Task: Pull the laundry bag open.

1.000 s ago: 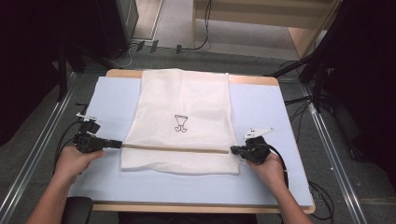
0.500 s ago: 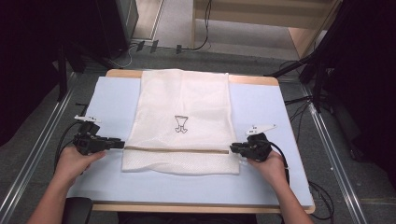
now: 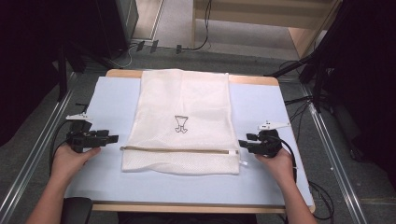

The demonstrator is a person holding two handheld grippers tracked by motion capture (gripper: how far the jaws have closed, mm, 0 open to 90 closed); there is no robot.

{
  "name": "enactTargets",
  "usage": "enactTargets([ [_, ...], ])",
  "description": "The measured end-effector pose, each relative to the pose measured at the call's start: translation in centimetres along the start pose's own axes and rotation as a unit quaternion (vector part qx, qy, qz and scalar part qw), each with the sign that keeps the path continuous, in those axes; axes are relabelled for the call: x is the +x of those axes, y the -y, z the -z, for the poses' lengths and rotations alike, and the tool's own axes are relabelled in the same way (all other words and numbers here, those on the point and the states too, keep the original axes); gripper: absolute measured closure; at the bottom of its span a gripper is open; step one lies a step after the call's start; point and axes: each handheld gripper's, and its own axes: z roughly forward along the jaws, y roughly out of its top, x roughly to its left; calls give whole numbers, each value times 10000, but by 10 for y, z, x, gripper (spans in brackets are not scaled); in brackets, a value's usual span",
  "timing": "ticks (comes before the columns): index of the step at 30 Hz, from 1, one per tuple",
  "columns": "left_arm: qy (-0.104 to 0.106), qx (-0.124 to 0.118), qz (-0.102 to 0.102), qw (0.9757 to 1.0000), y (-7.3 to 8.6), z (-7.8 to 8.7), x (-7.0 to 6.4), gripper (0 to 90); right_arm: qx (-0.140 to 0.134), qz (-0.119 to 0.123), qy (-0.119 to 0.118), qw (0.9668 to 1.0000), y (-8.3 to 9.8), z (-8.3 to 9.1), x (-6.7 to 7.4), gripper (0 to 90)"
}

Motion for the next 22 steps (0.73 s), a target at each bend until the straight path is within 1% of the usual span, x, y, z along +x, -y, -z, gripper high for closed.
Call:
enactTargets([
  [2,-52,-25,62,10000,0,0,2,371,30,-110,47,9999,1,0,-3,479],
  [4,-83,-17,92,9999,1,0,4,366,36,-153,75,9998,2,0,-5,466],
  [5,-102,-5,107,9999,1,-1,4,365,32,-137,86,9999,2,0,-6,464],
  [8,-97,-3,134,9999,1,-1,5,363,34,-187,104,9998,2,0,-6,454],
  [12,-112,28,133,9998,1,-1,5,354,36,-190,130,9997,2,-1,-6,443],
  [15,-120,3,158,9998,1,-2,5,353,32,-190,147,9997,2,-2,-7,436],
  [22,-158,43,151,9998,1,-3,6,349,48,-224,188,9996,3,-3,-8,420],
])
